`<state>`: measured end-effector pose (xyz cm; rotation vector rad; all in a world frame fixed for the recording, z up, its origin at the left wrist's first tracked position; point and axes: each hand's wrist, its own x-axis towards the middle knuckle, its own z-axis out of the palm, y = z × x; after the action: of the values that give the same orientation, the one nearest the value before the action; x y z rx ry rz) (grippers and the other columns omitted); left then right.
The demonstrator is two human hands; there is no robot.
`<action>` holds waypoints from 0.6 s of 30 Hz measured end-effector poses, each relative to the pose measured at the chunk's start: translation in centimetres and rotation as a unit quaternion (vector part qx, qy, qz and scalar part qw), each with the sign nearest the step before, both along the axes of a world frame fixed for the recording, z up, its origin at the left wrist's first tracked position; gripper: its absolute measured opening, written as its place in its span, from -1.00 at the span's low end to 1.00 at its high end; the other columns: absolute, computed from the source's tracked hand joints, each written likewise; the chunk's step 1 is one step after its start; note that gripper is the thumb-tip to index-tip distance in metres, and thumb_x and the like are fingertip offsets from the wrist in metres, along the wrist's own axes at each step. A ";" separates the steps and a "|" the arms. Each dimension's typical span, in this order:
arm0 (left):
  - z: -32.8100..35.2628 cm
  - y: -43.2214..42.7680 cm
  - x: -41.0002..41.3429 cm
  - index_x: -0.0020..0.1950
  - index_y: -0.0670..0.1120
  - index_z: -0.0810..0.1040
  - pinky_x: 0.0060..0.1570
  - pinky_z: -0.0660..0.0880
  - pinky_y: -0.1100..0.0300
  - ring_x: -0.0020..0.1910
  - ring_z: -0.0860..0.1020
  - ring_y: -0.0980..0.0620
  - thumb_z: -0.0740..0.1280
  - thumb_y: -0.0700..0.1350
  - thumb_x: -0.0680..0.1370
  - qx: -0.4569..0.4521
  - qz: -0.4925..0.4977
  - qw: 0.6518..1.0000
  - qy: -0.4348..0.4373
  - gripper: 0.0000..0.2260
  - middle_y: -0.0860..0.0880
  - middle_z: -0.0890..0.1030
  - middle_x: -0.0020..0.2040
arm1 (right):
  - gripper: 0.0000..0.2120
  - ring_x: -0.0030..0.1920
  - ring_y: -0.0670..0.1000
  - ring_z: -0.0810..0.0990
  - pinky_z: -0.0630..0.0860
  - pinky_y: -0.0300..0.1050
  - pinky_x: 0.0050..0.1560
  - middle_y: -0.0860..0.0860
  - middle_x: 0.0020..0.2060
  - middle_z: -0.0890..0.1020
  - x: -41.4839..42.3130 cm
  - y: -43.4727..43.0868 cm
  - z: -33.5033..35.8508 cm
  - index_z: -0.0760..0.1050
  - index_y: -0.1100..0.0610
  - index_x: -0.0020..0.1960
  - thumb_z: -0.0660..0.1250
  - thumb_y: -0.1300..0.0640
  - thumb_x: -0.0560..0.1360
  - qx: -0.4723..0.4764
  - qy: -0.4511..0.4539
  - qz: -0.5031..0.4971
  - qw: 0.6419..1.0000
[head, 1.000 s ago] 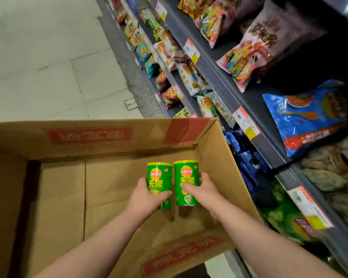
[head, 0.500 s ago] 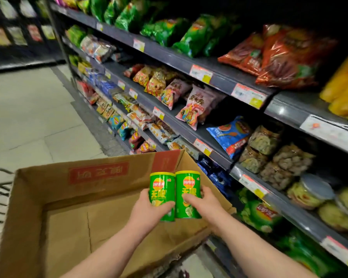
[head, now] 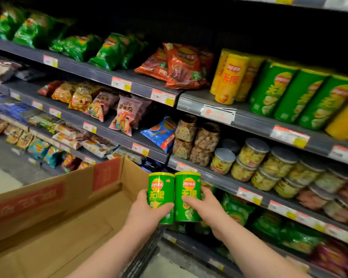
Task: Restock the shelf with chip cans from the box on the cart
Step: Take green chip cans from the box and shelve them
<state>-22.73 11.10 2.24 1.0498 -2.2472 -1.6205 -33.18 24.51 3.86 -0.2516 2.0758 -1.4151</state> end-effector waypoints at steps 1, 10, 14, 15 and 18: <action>0.1 1.0 -0.4 0.09 0.02 0.32 -0.27 0.40 0.28 -0.19 0.50 0.20 0.50 0.00 0.39 0.002 -0.017 1.000 0.001 -0.57 0.13 0.52 -0.14 | -0.57 -0.15 -0.25 0.50 0.37 -0.44 -0.34 -0.14 -0.08 0.53 -0.1 1.4 0.2 0.27 0.01 0.25 0.40 0.09 0.48 0.000 -0.001 -0.013 1.000; 0.8 15.9 -4.9 0.15 0.04 0.32 0.05 0.50 0.11 0.00 0.57 0.04 0.52 0.08 0.34 0.010 -0.185 0.983 -0.006 -0.48 0.05 0.59 0.00 | -0.51 -0.12 -0.22 0.52 0.42 -0.36 -0.28 -0.18 -0.10 0.51 0.8 18.8 1.1 0.28 0.07 0.31 0.41 0.08 0.47 -0.014 0.009 -0.192 0.981; 1.2 25.1 -5.1 0.09 0.07 0.28 0.10 0.51 0.07 0.01 0.57 0.01 0.52 0.12 0.32 0.011 -0.268 0.963 -0.021 -0.47 0.02 0.58 0.01 | -0.53 -0.09 -0.17 0.57 0.47 -0.32 -0.24 -0.13 -0.06 0.55 3.1 28.5 1.2 0.30 0.09 0.29 0.42 0.10 0.46 -0.019 0.006 -0.274 0.962; 1.4 27.3 -5.0 0.08 0.07 0.28 0.09 0.51 0.08 0.00 0.57 0.02 0.52 0.12 0.32 0.010 -0.284 0.959 -0.022 -0.49 0.02 0.58 0.00 | -0.55 -0.08 -0.15 0.58 0.48 -0.30 -0.23 -0.11 -0.06 0.56 3.7 30.7 1.2 0.32 0.10 0.26 0.42 0.10 0.46 -0.016 0.009 -0.292 0.956; 1.6 33.5 -4.7 0.08 0.05 0.31 0.05 0.50 0.12 -0.01 0.57 0.02 0.51 0.09 0.34 0.001 -0.320 0.947 -0.020 -0.52 0.01 0.59 0.01 | -0.58 -0.06 -0.09 0.60 0.52 -0.23 -0.15 -0.06 -0.04 0.58 5.6 37.0 1.1 0.35 0.10 0.22 0.43 0.10 0.44 -0.013 0.014 -0.341 0.940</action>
<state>-27.47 44.61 3.83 0.3502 -2.7966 -1.8139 -27.54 61.48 4.96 0.4939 2.2769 -1.8252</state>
